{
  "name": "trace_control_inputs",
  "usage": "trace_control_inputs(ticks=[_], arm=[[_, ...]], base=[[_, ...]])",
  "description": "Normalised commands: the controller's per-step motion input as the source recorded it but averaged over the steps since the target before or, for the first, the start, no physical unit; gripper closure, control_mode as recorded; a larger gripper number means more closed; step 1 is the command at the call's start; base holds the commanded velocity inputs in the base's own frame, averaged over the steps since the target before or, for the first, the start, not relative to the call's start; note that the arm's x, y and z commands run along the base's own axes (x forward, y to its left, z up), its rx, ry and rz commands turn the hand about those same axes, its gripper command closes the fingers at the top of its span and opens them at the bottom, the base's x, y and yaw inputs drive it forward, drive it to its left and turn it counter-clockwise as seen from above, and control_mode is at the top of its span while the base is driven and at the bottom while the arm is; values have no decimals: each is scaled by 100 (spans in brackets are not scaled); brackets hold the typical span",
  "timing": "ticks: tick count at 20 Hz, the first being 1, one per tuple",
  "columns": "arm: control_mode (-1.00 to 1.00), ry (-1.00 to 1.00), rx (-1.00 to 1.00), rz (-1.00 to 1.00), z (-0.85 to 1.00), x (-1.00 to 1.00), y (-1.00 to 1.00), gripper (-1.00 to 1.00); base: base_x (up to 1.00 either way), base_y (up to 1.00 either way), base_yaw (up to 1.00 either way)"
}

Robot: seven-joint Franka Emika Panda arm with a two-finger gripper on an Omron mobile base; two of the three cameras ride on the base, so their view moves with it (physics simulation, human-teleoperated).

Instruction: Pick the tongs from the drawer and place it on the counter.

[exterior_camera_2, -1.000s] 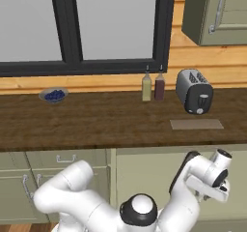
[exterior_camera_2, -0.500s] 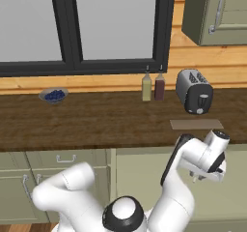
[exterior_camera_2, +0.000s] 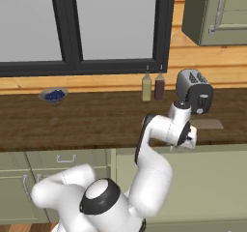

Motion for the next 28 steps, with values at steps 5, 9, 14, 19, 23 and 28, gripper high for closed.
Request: trace_control_inputs(ticks=[5,9,14,19,23,28], arm=[[-100,9,0,0,20,100,46,100],[-100,21,0,0,-15,100,73,100],[-100,11,0,0,-32,100,64,100],[-100,10,0,0,-46,100,57,-100],[-100,0,-1,-5,68,28,31,-100],[-100,-3,-9,-4,100,-47,45,-100]], base=[[0,0,0],[0,0,0],[0,0,0],[0,0,0],[0,0,0],[0,0,0]])
